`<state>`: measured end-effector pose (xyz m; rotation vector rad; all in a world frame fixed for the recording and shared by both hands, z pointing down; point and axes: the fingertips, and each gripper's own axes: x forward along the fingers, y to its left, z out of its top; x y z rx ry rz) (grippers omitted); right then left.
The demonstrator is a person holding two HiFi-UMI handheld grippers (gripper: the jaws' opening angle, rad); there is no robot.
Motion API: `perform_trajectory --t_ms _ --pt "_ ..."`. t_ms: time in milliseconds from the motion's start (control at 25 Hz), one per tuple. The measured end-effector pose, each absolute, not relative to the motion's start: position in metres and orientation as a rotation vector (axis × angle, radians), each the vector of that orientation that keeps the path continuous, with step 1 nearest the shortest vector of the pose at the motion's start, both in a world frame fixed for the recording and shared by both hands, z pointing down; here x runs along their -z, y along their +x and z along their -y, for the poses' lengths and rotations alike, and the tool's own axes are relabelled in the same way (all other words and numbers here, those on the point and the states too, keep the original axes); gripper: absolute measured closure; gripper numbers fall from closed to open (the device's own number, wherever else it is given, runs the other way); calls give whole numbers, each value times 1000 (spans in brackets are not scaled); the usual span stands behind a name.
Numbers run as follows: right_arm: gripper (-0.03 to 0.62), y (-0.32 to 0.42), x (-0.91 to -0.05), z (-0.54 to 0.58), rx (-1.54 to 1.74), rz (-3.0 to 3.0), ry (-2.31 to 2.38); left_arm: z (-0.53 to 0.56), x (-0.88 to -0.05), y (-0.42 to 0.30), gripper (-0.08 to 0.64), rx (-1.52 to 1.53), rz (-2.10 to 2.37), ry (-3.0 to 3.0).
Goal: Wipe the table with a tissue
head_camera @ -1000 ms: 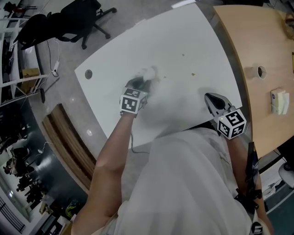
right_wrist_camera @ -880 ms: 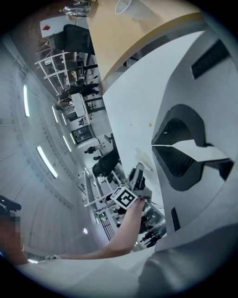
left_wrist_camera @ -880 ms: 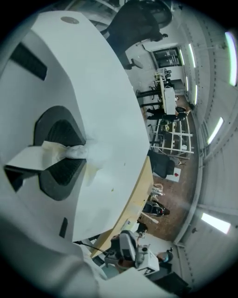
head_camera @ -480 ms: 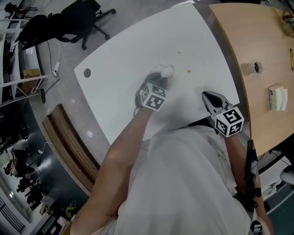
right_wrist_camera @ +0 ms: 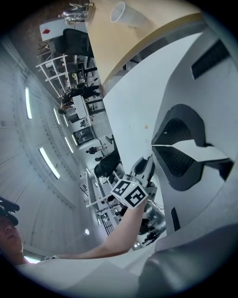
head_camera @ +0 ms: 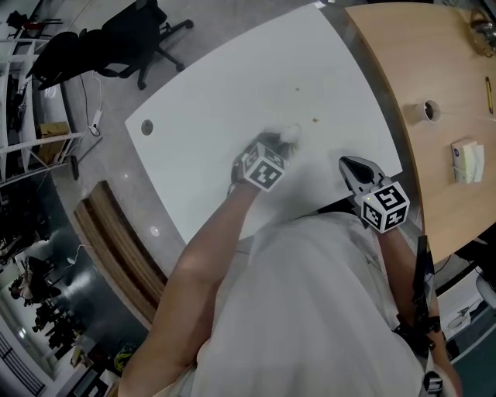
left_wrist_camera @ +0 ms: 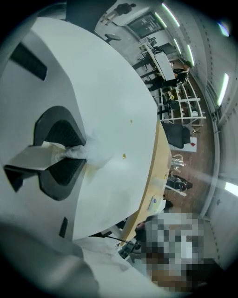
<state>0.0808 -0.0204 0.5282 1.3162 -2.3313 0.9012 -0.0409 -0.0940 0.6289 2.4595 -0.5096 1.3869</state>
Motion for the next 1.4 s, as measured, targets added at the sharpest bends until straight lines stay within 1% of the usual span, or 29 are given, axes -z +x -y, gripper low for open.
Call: perform_trajectory --t_ms 200,520,640,800,1000,1080,1280,1400 --pt "574 77 -524 24 -893 2342 1307 107 -630 -44 495 -1410 438 2452" --pt "574 89 -526 16 -912 2312 1336 214 -626 -105 494 -1403 770 2318" --pt "574 95 -525 11 -916 2304 1348 226 -624 -109 492 -1391 816 2285" --pt "574 101 -527 7 -924 2301 1350 209 -629 -97 494 -1430 790 2340" --pt "574 100 -528 9 -918 2319 1331 141 -629 -40 495 -1521 474 2490" --pt "574 96 -525 12 -914 2331 1329 110 -627 -28 495 -1524 397 2510" --pt "574 102 -524 14 -918 2336 1344 54 -629 -38 495 -1533 217 2450" --pt "574 107 -525 12 -925 2333 1351 61 -633 -58 494 -1537 253 2416"
